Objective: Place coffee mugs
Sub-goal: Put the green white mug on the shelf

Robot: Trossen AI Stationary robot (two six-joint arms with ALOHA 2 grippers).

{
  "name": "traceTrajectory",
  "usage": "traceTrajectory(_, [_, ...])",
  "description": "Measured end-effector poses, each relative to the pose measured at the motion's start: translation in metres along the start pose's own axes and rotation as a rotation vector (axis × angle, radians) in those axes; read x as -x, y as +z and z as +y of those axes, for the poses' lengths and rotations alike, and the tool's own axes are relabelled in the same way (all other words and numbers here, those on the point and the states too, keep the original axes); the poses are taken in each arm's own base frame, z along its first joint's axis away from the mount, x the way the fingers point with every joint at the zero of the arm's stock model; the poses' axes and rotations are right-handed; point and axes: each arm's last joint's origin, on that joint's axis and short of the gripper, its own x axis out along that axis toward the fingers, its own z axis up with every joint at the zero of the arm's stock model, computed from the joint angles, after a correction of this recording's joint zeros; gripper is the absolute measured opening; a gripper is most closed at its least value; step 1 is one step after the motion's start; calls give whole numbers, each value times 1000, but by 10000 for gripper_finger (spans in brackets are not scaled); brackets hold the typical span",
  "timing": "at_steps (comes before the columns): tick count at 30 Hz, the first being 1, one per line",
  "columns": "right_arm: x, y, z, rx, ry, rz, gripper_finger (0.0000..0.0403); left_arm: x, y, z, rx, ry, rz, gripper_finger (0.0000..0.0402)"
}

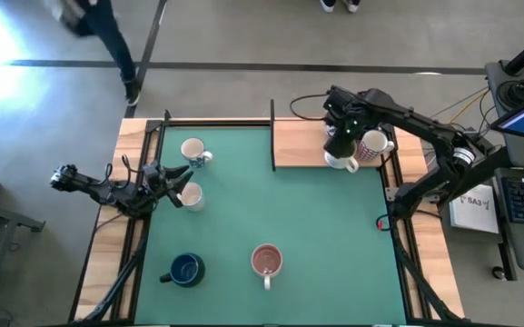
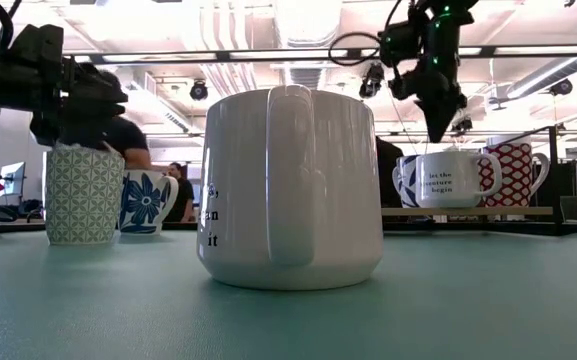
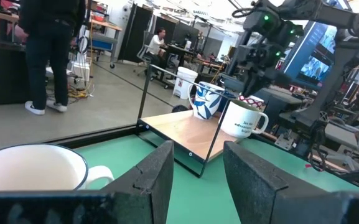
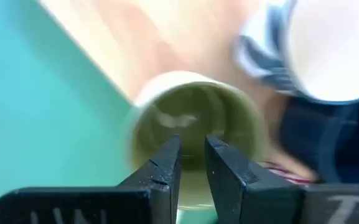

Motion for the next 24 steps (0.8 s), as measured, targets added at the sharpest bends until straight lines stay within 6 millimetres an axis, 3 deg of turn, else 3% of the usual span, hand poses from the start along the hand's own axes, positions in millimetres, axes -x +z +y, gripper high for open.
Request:
traceTrajectory(13, [-6,-6,41,-22,40,35,112,0,0,0,0,0,0,123])
traceTrajectory(24, [-28,-18,44,-5,-63,103,126,0,0,0,0,0,0,123])
